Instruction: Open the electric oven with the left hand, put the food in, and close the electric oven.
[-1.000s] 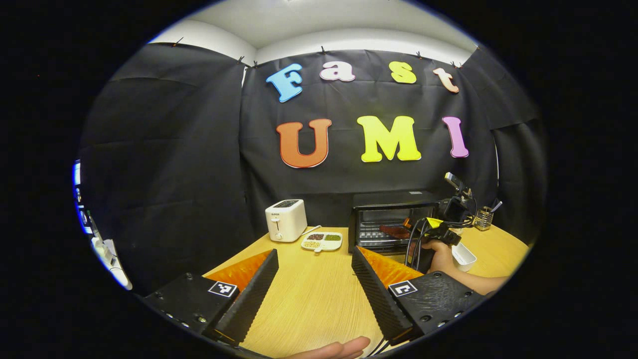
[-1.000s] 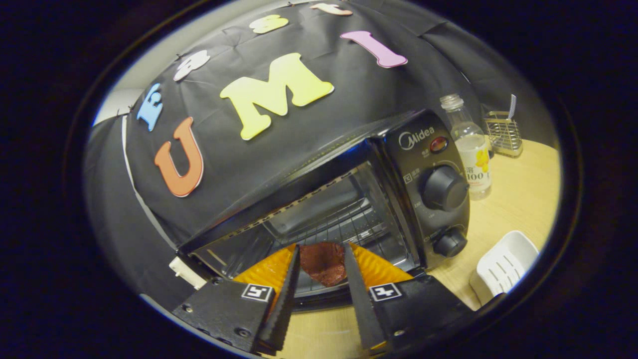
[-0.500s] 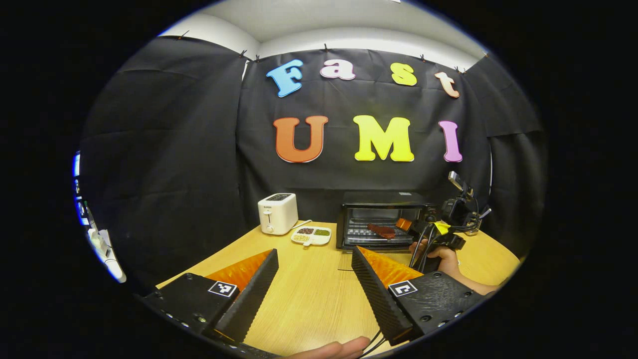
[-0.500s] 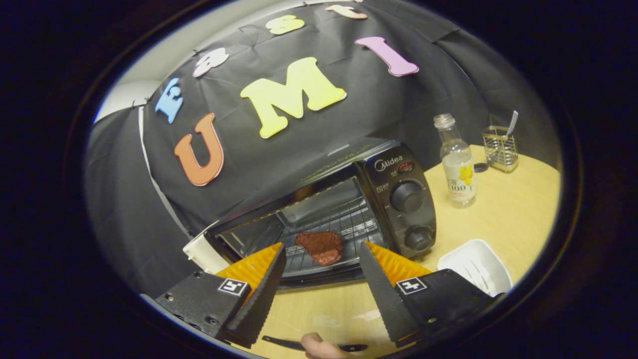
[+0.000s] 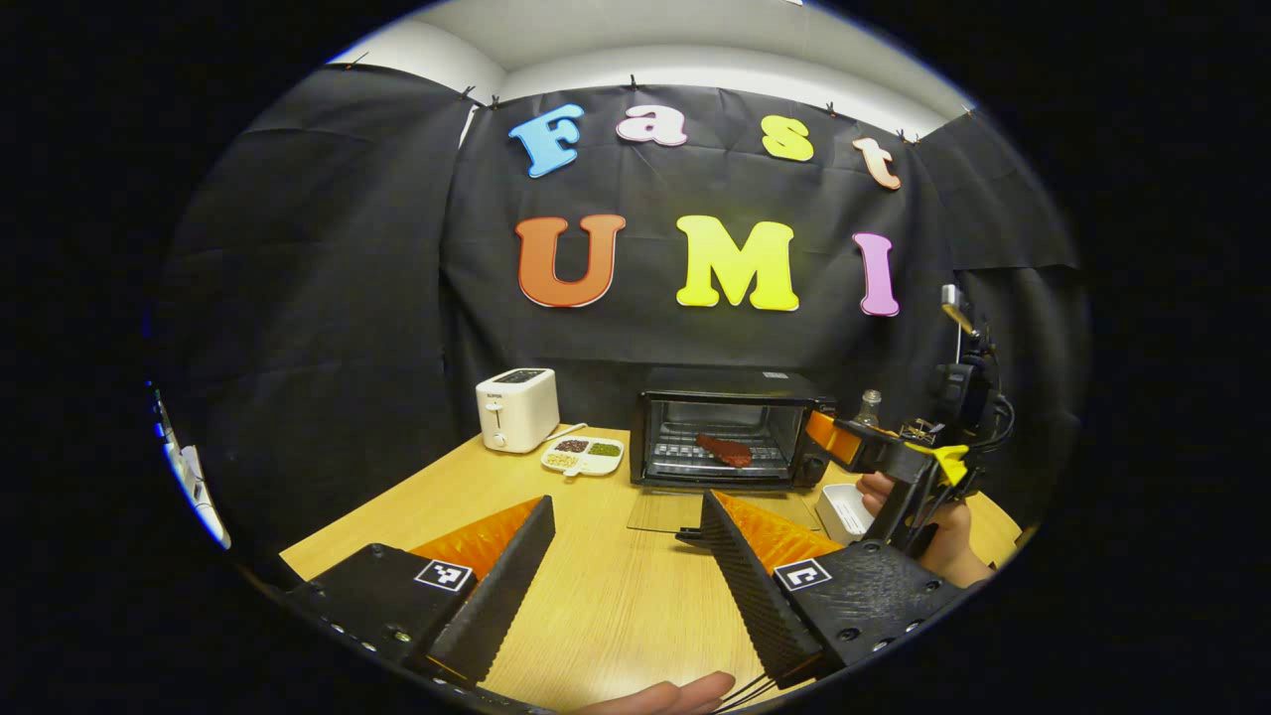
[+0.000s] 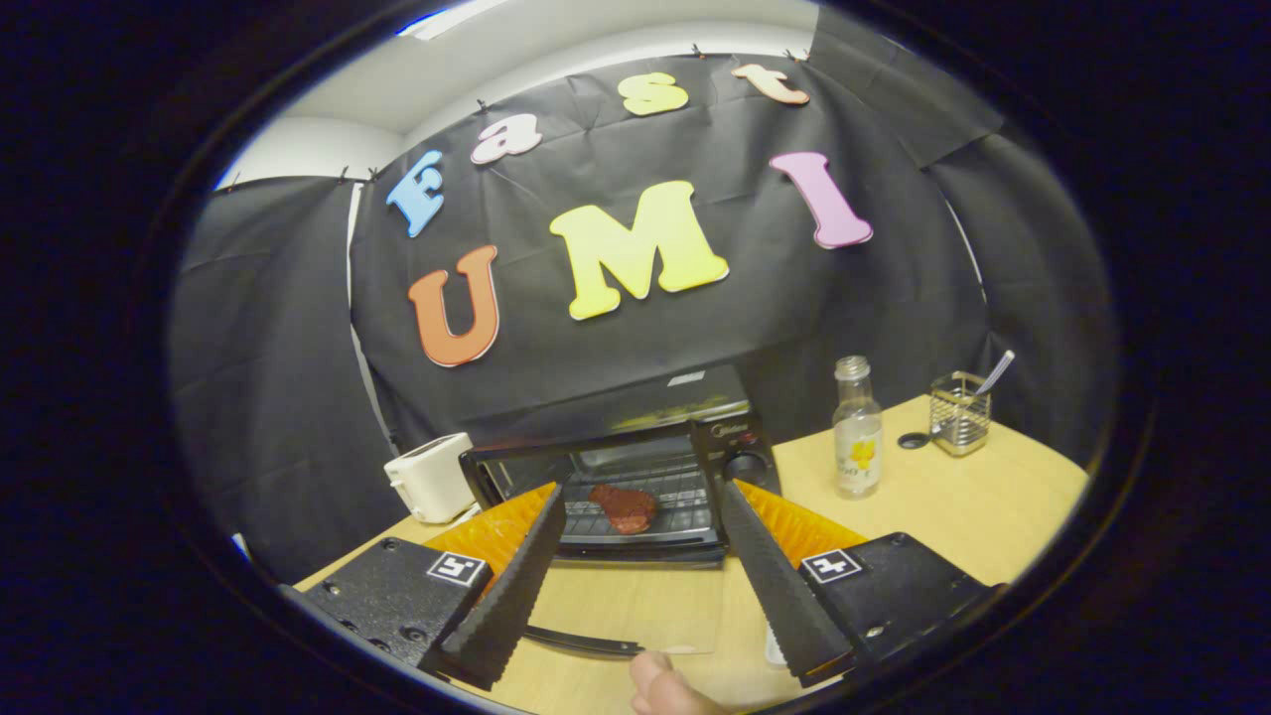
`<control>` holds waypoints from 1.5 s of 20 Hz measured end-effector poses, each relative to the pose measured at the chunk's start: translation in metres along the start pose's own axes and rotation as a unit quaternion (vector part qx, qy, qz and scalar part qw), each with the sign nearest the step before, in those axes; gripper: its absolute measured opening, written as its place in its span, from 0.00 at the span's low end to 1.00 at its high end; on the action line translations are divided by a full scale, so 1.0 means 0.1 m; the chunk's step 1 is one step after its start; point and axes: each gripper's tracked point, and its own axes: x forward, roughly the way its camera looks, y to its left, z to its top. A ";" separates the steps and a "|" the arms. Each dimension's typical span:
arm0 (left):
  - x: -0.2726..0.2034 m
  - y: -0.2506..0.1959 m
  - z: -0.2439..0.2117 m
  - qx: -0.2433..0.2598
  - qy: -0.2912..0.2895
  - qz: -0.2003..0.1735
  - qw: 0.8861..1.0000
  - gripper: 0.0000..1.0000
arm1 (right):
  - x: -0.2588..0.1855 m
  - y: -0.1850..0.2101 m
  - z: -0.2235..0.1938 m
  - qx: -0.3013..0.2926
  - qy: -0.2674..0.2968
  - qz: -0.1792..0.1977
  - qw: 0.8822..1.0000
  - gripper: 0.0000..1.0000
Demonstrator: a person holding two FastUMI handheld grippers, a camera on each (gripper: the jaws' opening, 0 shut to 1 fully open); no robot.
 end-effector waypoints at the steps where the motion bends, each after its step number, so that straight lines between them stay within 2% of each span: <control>1: 0.07 -0.05 -0.04 0.000 0.006 -0.004 1.000 0.95 | -0.12 -0.03 0.13 -0.011 -0.006 0.003 1.000 1.00; 3: 0.22 -0.13 -0.17 -0.008 0.027 -0.007 1.000 0.95 | -0.35 -0.02 0.45 -0.028 -0.025 0.016 0.999 1.00; 7: 0.51 -0.45 -0.42 -0.024 0.067 -0.044 0.997 0.95 | -0.76 -0.13 0.96 -0.034 -0.051 0.023 0.998 1.00; 9: 0.65 -0.58 -0.58 -0.022 0.090 -0.054 0.994 0.95 | -0.93 -0.25 1.19 -0.039 -0.057 0.011 0.998 1.00; 11: 0.77 -0.69 -0.74 -0.013 0.113 -0.063 0.991 0.96 | -1.08 -0.44 1.38 -0.060 -0.062 -0.012 0.996 0.95; 12: 0.84 -0.76 -0.81 -0.007 0.123 -0.068 0.990 0.95 | -1.16 -0.51 1.51 -0.065 -0.070 -0.023 0.995 0.95; 13: 0.90 -0.83 -0.88 0.000 0.133 -0.071 0.989 0.95 | -1.24 -0.59 1.62 -0.068 -0.078 -0.032 0.994 1.00; 15: 1.00 -0.94 -1.03 0.017 0.151 -0.076 0.985 0.95 | -1.38 -0.76 1.75 -0.071 -0.090 -0.046 0.992 1.00; 16: 1.07 -1.00 -1.10 0.023 0.157 -0.080 0.984 0.95 | -1.47 -0.84 1.79 -0.069 -0.094 -0.052 0.992 0.96; 17: 1.14 -1.04 -1.15 0.027 0.163 -0.085 0.983 0.96 | -1.54 -0.93 1.83 -0.064 -0.098 -0.058 0.991 1.00; 19: 1.24 -1.13 -1.25 0.034 0.175 -0.101 0.979 0.95 | -1.69 -1.09 1.86 -0.062 -0.099 -0.071 0.991 1.00; 23: 1.32 -1.15 -1.40 0.048 0.193 -0.092 0.976 0.95 | -1.92 -1.40 1.90 -0.063 -0.111 -0.097 0.987 1.00; 24: 1.35 -1.15 -1.44 0.050 0.197 -0.089 0.975 0.95 | -1.95 -1.47 1.89 -0.063 -0.111 -0.104 0.986 0.95; 25: 1.38 -1.14 -1.46 0.054 0.201 -0.086 0.974 0.95 | -1.98 -1.54 1.88 -0.066 -0.110 -0.111 0.985 1.00; 30: 1.51 -1.13 -1.59 0.058 0.213 -0.076 0.972 0.95 | -2.00 -1.66 1.86 -0.068 -0.109 -0.121 0.984 1.00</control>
